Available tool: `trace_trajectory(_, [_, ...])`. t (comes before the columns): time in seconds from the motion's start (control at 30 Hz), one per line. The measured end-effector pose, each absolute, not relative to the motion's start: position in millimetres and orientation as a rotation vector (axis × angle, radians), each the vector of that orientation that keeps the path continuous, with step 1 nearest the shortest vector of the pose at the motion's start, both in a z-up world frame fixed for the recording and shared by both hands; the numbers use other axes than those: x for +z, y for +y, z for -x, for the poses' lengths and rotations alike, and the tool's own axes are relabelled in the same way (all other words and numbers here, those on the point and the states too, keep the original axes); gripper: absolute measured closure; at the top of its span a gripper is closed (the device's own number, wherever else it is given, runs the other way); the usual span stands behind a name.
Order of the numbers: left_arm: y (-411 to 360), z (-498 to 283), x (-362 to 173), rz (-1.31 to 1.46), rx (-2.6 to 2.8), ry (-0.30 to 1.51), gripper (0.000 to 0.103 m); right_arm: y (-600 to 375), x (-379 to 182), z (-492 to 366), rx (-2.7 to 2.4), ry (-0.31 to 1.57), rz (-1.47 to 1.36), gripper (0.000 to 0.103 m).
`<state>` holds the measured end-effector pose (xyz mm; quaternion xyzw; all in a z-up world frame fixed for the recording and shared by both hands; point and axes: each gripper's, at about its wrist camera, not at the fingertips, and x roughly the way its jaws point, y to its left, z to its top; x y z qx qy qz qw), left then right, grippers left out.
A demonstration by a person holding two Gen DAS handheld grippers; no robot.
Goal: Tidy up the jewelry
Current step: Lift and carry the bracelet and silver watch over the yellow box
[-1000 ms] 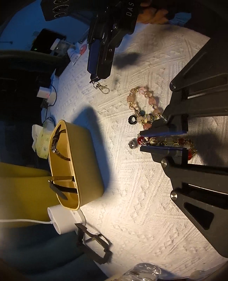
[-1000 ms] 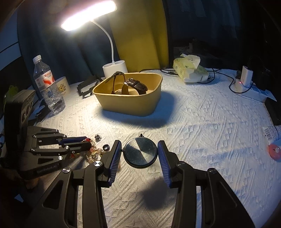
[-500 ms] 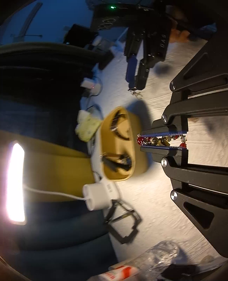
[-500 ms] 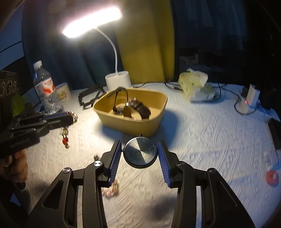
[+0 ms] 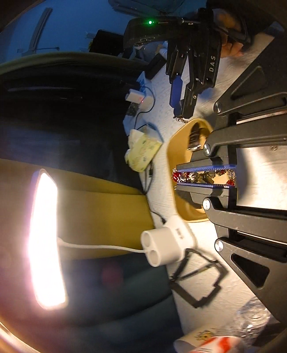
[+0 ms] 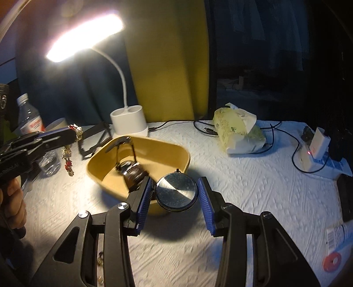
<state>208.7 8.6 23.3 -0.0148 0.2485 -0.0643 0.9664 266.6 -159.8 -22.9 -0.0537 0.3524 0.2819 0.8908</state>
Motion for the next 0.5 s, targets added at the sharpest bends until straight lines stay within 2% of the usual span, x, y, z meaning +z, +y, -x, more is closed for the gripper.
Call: trace_trajectory(0.5, [24.7,-254.1,-9.4,0.126,-0.160,0.615,0.092,-134.7,-37.2,-302.3,0.569,0.739,0.112,0.061])
